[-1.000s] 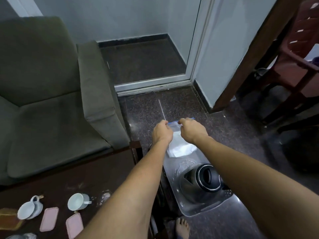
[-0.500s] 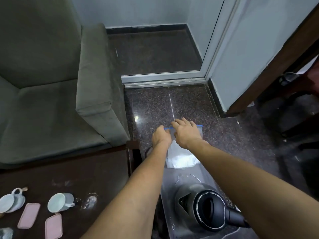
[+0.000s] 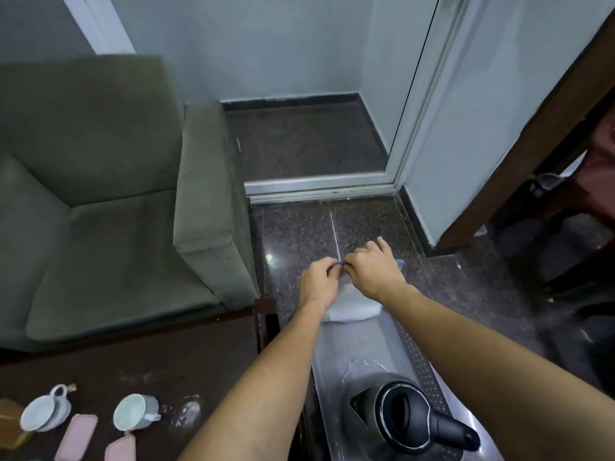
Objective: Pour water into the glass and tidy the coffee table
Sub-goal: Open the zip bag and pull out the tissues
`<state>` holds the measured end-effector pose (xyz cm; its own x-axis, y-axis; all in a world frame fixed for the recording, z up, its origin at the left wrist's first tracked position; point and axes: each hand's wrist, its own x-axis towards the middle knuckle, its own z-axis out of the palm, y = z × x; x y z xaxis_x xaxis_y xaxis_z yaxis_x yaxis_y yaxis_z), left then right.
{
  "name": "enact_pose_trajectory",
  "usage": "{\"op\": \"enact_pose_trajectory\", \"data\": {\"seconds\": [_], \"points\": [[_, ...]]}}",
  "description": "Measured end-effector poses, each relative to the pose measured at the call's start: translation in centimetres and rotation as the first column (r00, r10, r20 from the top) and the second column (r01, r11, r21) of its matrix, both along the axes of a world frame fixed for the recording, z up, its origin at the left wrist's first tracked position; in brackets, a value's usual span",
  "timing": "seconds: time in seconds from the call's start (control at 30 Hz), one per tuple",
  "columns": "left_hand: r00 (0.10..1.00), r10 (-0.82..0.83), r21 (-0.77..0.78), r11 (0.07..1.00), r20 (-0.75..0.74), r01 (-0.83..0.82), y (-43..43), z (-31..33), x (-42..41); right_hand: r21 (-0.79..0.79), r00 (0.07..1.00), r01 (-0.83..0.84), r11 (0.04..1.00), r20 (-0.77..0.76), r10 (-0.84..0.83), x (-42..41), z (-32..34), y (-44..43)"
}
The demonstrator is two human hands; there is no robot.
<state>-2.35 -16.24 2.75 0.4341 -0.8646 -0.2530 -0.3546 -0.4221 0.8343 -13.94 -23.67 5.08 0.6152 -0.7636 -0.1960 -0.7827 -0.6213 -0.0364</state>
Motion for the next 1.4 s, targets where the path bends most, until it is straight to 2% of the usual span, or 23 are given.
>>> {"op": "enact_pose_trajectory", "data": {"seconds": [0.27, 0.47, 0.8, 1.1, 1.4], "points": [[0.993, -0.018, -0.176, 0.984, 0.114, 0.038, 3.4, 11.2, 3.0, -0.144, 0.996, -0.043, 0.989, 0.065, 0.053, 1.7, 11.4, 2.3], [0.960, 0.037, -0.288, 0.956, 0.278, 0.047, 6.8, 21.4, 7.3, -0.299, 0.979, -0.061, 0.952, 0.170, 0.116, 5.5, 21.8, 6.7], [0.928, 0.194, -0.505, 0.863, 0.318, -0.008, 17.3, 35.9, 15.8, -0.425, 0.926, -0.147, 0.893, 0.259, 0.275, 14.0, 36.9, 16.2], [0.916, 0.248, -0.553, 0.833, 0.316, -0.034, 25.2, 43.1, 21.1, -0.458, 0.886, -0.257, 0.851, 0.239, 0.396, 18.7, 44.7, 22.3], [0.911, 0.306, -0.596, 0.798, 0.277, -0.087, 28.2, 46.7, 22.8, -0.427, 0.882, -0.296, 0.854, 0.221, 0.416, 17.5, 48.4, 22.8]]}}
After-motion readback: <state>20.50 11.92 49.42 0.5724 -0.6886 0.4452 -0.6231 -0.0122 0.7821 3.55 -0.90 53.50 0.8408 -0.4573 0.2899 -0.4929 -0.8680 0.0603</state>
